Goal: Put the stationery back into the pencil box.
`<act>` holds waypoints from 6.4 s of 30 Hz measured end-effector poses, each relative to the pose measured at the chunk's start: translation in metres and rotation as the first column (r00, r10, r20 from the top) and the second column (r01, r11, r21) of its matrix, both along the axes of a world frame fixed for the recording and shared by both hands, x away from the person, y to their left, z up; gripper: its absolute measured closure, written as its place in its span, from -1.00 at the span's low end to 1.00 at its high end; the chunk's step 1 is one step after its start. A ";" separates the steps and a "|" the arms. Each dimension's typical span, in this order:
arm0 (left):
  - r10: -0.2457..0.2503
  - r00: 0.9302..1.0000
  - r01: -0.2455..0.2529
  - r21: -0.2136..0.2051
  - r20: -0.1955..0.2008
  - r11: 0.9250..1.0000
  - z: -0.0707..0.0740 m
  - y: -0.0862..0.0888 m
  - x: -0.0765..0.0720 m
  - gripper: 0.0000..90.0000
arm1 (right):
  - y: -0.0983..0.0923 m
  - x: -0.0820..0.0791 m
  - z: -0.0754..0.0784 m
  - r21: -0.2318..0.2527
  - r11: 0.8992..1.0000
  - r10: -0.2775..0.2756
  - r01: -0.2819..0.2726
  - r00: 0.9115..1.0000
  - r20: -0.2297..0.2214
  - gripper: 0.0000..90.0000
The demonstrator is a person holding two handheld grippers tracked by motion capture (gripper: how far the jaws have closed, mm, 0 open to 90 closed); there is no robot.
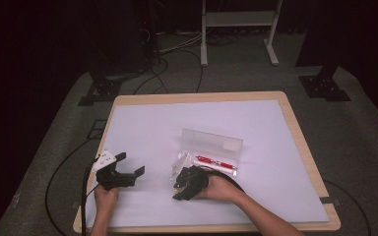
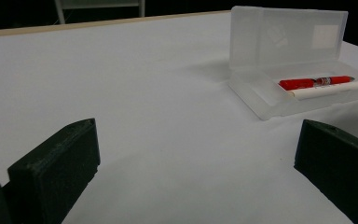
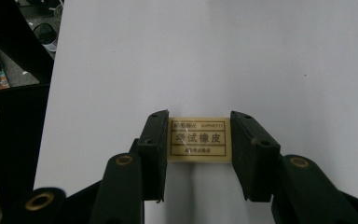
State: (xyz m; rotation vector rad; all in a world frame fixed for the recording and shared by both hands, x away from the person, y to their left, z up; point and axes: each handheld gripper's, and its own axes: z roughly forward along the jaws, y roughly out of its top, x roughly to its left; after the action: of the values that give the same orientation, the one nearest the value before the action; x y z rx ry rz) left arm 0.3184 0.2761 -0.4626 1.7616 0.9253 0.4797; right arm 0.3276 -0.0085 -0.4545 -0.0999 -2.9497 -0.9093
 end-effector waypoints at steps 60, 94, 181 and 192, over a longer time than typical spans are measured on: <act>0.001 1.000 -0.001 -0.009 0.006 1.000 0.000 0.000 0.000 -1.00 | -0.030 0.046 0.045 0.115 0.984 -0.138 0.134 0.990 0.031 0.30; 0.002 1.000 -0.001 -0.009 0.005 1.000 0.000 0.000 0.000 -1.00 | -0.030 0.079 0.035 0.102 0.974 -0.206 0.200 0.978 0.041 0.30; 0.001 1.000 -0.001 -0.009 0.006 1.000 0.000 0.000 0.000 -1.00 | -0.026 0.105 0.010 0.077 0.961 -0.266 0.264 0.964 0.013 0.24; 0.004 1.000 -0.004 -0.012 0.001 1.000 0.000 0.001 0.000 -1.00 | -0.032 0.098 0.022 0.099 0.962 -0.259 0.256 0.966 0.015 0.19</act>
State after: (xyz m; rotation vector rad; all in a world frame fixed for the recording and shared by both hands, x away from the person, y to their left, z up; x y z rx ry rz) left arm 0.3187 0.2767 -0.4629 1.7483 0.9294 0.4770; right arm 0.4261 -0.0403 -0.4330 -0.4811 -2.9582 -1.0889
